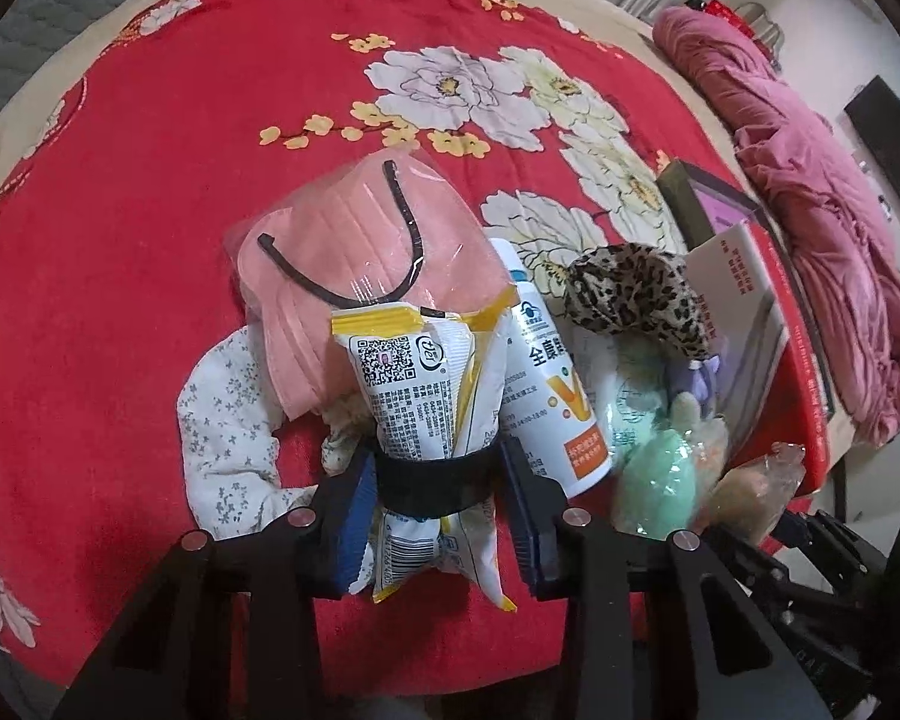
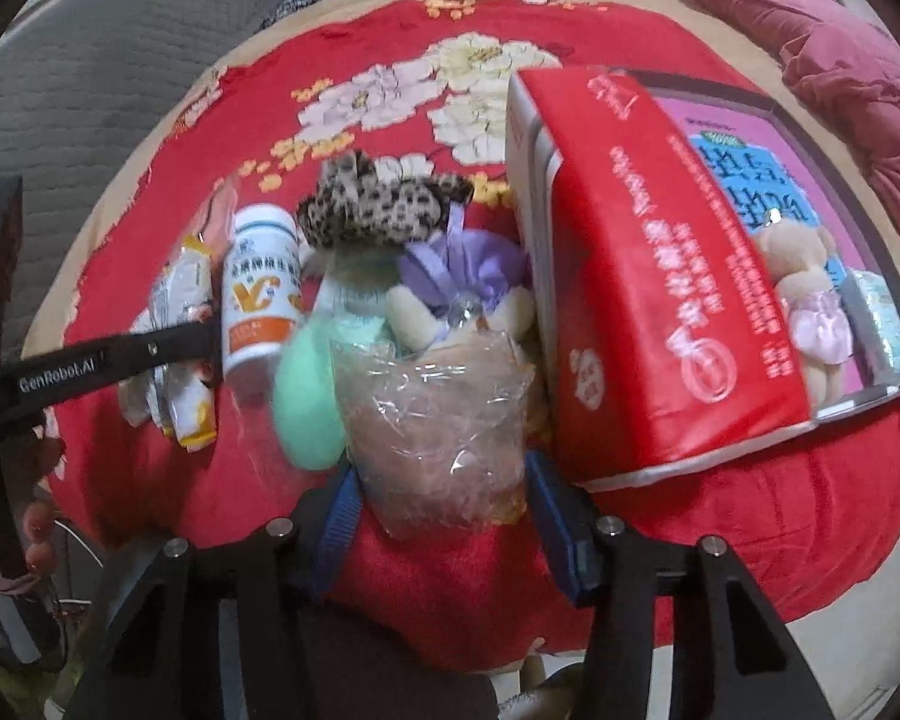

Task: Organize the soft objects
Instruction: 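Grasp the yellow snack bag with the left tool while the right tool grasps the clear plastic bag, then lift both held bags and carry them toward the pink book box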

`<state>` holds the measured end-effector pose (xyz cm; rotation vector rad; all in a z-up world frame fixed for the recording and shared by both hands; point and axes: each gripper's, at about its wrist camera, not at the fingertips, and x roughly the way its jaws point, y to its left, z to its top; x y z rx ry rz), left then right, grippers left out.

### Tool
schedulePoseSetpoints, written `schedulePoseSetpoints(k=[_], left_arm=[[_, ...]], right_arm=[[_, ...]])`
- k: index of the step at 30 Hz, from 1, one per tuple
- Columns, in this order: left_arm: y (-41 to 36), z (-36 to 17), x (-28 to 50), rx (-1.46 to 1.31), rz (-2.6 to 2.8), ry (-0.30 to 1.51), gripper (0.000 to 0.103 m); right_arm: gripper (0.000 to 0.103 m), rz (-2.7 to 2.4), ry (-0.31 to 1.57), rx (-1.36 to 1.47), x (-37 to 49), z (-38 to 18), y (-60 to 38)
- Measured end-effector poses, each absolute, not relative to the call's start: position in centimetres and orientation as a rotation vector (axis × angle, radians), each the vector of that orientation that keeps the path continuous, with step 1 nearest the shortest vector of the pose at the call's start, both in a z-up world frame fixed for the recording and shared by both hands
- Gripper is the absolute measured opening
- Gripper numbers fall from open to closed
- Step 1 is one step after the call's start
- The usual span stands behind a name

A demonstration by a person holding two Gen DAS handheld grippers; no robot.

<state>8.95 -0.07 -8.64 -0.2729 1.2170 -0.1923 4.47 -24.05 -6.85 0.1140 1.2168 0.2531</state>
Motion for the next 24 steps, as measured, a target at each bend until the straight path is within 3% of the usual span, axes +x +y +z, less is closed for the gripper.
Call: schedulePoseSetpoints(k=[24], left_arm=[[0.9,-2.7,7.7,-0.306,-0.258,1.117,0.04]], right_arm=[[0.053,0.275,1.148,0.146,4.8,-3.4,-24.6]])
